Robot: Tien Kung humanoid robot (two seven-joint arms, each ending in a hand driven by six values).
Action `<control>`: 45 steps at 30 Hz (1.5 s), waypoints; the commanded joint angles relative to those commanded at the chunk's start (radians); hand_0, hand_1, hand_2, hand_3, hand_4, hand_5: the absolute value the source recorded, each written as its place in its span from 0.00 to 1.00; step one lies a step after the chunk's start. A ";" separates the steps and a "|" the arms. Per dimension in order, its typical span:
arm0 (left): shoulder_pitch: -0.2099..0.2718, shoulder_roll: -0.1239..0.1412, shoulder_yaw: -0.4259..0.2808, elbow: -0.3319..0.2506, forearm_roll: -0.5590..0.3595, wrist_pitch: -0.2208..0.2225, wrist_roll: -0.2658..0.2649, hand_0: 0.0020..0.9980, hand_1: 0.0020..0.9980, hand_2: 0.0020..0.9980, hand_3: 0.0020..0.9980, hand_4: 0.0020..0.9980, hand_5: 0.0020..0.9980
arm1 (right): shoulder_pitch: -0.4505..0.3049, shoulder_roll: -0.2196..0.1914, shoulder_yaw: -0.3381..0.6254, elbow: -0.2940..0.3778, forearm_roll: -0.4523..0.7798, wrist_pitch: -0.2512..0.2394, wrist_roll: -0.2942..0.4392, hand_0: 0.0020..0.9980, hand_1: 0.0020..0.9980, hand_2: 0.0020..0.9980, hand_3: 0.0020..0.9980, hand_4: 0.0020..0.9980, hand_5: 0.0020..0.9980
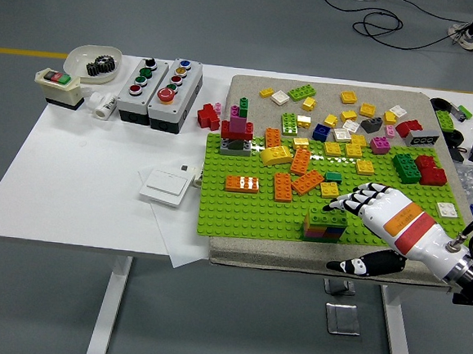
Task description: Pick up the brick,pile it on top of brick,press brick,pick up the brick,pile it on top of brick,press brick
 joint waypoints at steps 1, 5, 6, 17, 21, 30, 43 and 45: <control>0.000 0.000 0.000 0.000 0.001 0.000 0.000 0.68 0.73 0.74 0.59 0.68 0.66 | -0.001 0.001 0.003 -0.001 0.000 0.000 0.000 0.78 0.67 0.74 0.79 1.00 0.75; 0.000 0.000 -0.002 0.001 0.003 -0.001 0.000 0.68 0.73 0.74 0.59 0.68 0.66 | -0.008 0.007 0.030 -0.004 0.009 -0.008 -0.008 0.80 0.69 0.75 0.79 1.00 0.75; 0.000 0.000 -0.002 0.001 0.003 -0.001 0.000 0.68 0.73 0.74 0.59 0.68 0.66 | -0.010 0.008 0.035 -0.005 0.012 -0.009 -0.009 0.80 0.69 0.75 0.79 1.00 0.75; -0.010 -0.001 0.009 0.002 -0.012 0.002 -0.008 0.68 0.73 0.74 0.59 0.68 0.66 | -0.027 0.072 0.202 -0.021 0.204 0.016 -0.048 0.84 0.76 0.80 0.80 1.00 0.75; -0.014 -0.002 0.011 0.003 -0.016 0.003 -0.009 0.68 0.73 0.74 0.59 0.68 0.66 | -0.034 0.096 0.240 -0.023 0.316 0.032 -0.066 0.85 0.78 0.82 0.82 1.00 0.76; -0.021 -0.003 0.011 0.000 -0.009 0.000 -0.008 0.68 0.73 0.74 0.59 0.68 0.66 | -0.049 0.155 0.314 -0.023 0.588 0.069 -0.100 0.84 0.78 0.83 0.83 1.00 0.76; -0.025 -0.007 0.008 0.001 -0.005 -0.001 -0.006 0.68 0.73 0.74 0.59 0.68 0.66 | -0.040 0.191 0.372 -0.042 1.110 0.173 -0.160 0.85 0.79 0.83 0.83 1.00 0.82; -0.025 -0.008 0.005 0.002 -0.001 -0.002 -0.006 0.68 0.72 0.74 0.59 0.68 0.66 | -0.040 0.192 0.378 -0.051 1.149 0.178 -0.163 0.88 0.80 0.83 0.84 1.00 0.89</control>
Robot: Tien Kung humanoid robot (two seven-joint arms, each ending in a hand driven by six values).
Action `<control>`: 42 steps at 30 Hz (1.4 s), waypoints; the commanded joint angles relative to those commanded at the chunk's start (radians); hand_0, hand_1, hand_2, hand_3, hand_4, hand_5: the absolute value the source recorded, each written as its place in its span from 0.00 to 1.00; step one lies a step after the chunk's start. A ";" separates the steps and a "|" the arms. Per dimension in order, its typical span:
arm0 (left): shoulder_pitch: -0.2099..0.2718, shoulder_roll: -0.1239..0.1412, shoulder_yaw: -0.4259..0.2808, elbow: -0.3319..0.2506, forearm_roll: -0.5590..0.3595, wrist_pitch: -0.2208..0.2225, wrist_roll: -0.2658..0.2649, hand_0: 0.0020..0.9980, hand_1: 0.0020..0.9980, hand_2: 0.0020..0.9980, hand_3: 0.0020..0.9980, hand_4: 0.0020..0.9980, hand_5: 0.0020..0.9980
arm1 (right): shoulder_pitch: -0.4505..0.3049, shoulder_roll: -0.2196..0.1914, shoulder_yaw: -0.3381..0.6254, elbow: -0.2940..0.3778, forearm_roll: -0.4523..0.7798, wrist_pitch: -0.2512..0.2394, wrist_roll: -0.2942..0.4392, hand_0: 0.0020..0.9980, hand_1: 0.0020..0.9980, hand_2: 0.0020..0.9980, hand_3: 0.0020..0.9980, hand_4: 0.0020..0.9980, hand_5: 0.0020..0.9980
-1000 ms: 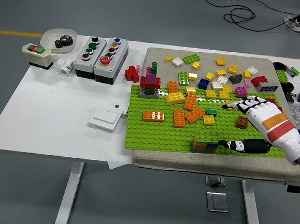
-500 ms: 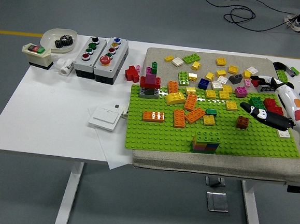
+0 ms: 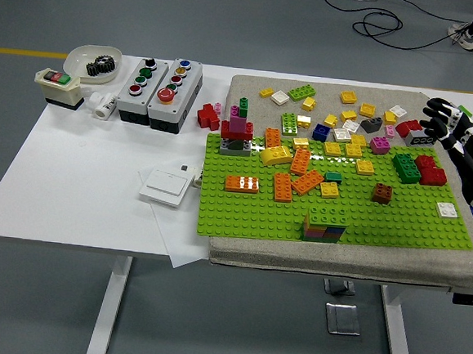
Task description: Pick up the brick,pile it on top of brick,press brick,pick up the brick,pile it on top of brick,press brick
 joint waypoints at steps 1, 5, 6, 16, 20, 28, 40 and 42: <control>0.000 0.000 -0.001 0.000 0.001 0.000 0.000 0.68 0.72 0.74 0.59 0.68 0.66 | 0.000 0.000 0.001 -0.002 0.008 0.001 -0.001 0.88 0.80 0.83 0.84 1.00 0.89; 0.000 0.000 -0.006 0.001 0.010 -0.003 0.002 0.68 0.72 0.74 0.59 0.68 0.66 | -0.009 0.006 0.021 -0.019 0.043 0.012 -0.008 0.88 0.80 0.83 0.84 1.00 0.89; 0.000 0.000 -0.008 0.001 0.012 -0.004 0.003 0.68 0.72 0.73 0.59 0.68 0.66 | -0.015 0.008 0.028 -0.023 0.042 0.016 -0.009 0.90 0.81 0.84 0.84 1.00 0.93; 0.002 0.000 -0.013 0.001 0.024 -0.006 0.006 0.68 0.72 0.74 0.59 0.68 0.66 | -0.021 0.016 0.046 -0.034 0.038 0.029 -0.015 0.92 0.82 0.84 0.84 1.00 0.95; 0.005 0.000 -0.012 -0.001 0.024 -0.008 0.005 0.68 0.72 0.74 0.59 0.68 0.66 | -0.025 0.017 0.048 -0.035 0.039 0.027 -0.017 0.92 0.82 0.84 0.85 1.00 0.92; 0.010 -0.002 -0.011 -0.002 0.025 -0.010 0.005 0.68 0.72 0.74 0.59 0.68 0.66 | -0.034 0.024 0.052 -0.041 0.040 0.023 -0.016 0.92 0.82 0.84 0.85 1.00 0.93; 0.014 -0.001 -0.010 -0.002 0.025 -0.010 0.005 0.68 0.72 0.73 0.59 0.69 0.67 | -0.041 0.033 0.066 -0.051 0.051 0.016 -0.012 0.92 0.82 0.85 0.85 1.00 0.97; 0.013 -0.001 -0.010 -0.002 0.023 -0.010 0.004 0.68 0.72 0.73 0.59 0.69 0.66 | -0.041 0.034 0.073 -0.051 0.058 0.013 -0.012 0.92 0.82 0.85 0.85 1.00 0.97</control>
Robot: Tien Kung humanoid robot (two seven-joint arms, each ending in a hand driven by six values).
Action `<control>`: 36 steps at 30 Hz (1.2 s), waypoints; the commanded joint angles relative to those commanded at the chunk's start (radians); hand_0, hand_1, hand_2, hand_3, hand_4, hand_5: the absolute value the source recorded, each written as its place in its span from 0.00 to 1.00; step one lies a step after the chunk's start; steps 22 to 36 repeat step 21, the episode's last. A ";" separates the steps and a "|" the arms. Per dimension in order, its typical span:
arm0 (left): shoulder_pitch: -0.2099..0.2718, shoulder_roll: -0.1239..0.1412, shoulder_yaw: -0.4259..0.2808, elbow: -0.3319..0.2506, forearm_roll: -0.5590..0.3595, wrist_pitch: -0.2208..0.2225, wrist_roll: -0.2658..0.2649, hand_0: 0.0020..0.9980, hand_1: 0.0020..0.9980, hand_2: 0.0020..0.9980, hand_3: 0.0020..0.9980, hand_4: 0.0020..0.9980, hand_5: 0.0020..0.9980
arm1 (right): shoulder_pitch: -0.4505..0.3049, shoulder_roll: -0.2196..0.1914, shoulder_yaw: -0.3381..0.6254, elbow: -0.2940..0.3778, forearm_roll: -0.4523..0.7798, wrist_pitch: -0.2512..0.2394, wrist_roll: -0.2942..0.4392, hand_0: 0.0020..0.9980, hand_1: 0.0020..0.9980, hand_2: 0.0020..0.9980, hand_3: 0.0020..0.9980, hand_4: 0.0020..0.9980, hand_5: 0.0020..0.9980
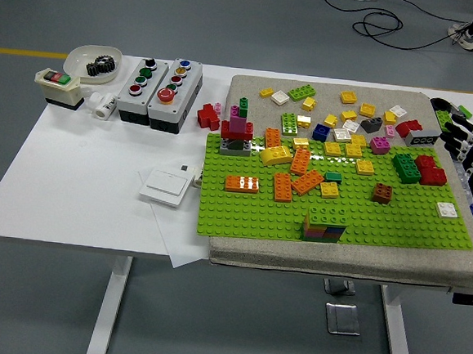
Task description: Pick up the brick,pile it on top of brick,press brick,pick up the brick,pile it on top of brick,press brick
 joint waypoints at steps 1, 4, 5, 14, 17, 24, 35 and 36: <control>0.000 0.000 0.000 0.000 -0.001 0.000 0.000 0.68 0.72 0.73 0.59 0.69 0.66 | 0.000 0.000 0.003 0.000 0.004 -0.001 0.000 0.92 0.82 0.85 0.85 1.00 0.97; 0.000 0.000 0.001 0.000 -0.002 0.000 0.000 0.68 0.72 0.73 0.59 0.69 0.66 | 0.001 0.001 0.010 0.001 0.013 -0.003 0.000 0.92 0.82 0.85 0.85 1.00 0.97; 0.000 0.000 0.001 0.000 -0.002 0.000 0.000 0.68 0.72 0.73 0.59 0.69 0.66 | 0.001 0.001 0.011 0.002 0.014 -0.003 0.000 0.92 0.82 0.85 0.85 1.00 0.97; 0.000 0.000 0.000 0.001 -0.001 0.000 0.000 0.68 0.72 0.73 0.59 0.69 0.66 | -0.002 0.003 0.014 0.002 0.023 -0.006 -0.004 0.93 0.82 0.85 0.85 1.00 0.97; 0.000 0.000 0.000 0.001 -0.001 0.000 -0.001 0.68 0.72 0.73 0.59 0.69 0.66 | -0.003 0.003 0.015 0.002 0.028 -0.008 -0.005 0.93 0.82 0.85 0.85 1.00 0.97; -0.002 0.000 0.001 0.001 -0.004 0.001 -0.002 0.68 0.72 0.73 0.59 0.69 0.66 | -0.003 0.003 0.017 0.002 0.033 -0.009 -0.007 0.93 0.82 0.85 0.85 1.00 0.97; -0.002 0.000 0.001 0.001 -0.004 0.001 -0.002 0.68 0.72 0.73 0.59 0.69 0.66 | -0.003 0.003 0.017 0.002 0.033 -0.009 -0.007 0.93 0.82 0.85 0.85 1.00 0.97; -0.002 0.000 0.001 0.001 -0.004 0.001 -0.002 0.68 0.72 0.73 0.59 0.69 0.66 | -0.003 0.003 0.017 0.002 0.033 -0.009 -0.007 0.93 0.82 0.85 0.85 1.00 0.97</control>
